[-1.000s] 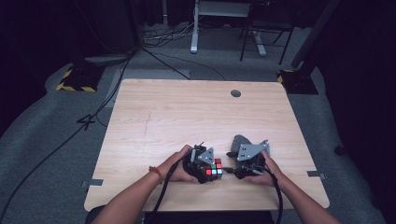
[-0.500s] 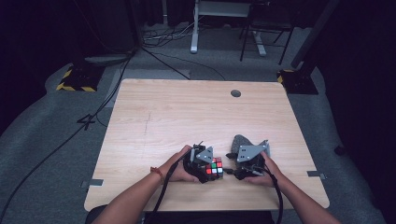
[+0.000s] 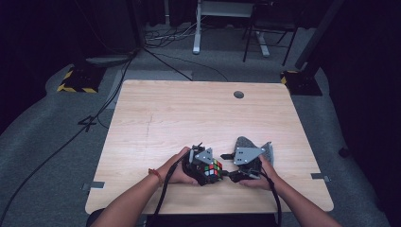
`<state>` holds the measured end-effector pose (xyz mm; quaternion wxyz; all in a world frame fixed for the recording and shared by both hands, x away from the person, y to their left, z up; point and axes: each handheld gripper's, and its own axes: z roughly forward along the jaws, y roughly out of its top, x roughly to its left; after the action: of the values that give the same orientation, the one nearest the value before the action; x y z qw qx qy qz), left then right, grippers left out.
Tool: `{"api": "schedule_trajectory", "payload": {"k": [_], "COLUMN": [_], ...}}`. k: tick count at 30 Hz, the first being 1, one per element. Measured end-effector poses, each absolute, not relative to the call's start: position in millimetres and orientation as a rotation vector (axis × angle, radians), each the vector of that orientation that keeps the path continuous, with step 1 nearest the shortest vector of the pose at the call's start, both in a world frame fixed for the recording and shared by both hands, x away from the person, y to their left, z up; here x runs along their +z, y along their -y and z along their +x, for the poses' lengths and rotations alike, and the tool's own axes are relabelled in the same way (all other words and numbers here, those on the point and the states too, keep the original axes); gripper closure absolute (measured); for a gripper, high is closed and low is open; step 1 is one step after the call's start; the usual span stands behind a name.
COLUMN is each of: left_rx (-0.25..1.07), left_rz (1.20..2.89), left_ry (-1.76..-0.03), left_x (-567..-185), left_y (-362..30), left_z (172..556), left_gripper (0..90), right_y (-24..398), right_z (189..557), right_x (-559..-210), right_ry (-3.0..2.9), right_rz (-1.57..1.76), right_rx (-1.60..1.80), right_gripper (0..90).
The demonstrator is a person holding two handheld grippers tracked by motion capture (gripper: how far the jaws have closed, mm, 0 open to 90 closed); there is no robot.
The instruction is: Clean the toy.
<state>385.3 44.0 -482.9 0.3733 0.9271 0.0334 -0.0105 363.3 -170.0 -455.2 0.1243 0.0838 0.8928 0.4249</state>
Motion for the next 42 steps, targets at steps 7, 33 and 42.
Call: {"api": "schedule_trajectory", "payload": {"k": [7,33,42], "left_rx": [-0.023,0.005,-0.014], "left_rz": [2.377,2.289,2.273], "left_ry": [-0.089,-0.124,-0.092], "left_x": [-479.7,-479.9,-482.6], "left_y": [-56.5,-67.4,-55.8], "left_z": [382.8,378.7,377.4], "left_gripper": [32.4,33.6,33.4], "right_y": [145.0,189.1,179.2], "right_z": [361.3,369.3,366.0], "right_x": [-443.0,-461.1,-468.8], "right_ry": [-2.607,-2.683,-2.702], "right_rz": [0.184,0.341,0.296], "right_rx": [1.206,1.153,1.154], "right_gripper": [45.0,44.6,42.3]}}
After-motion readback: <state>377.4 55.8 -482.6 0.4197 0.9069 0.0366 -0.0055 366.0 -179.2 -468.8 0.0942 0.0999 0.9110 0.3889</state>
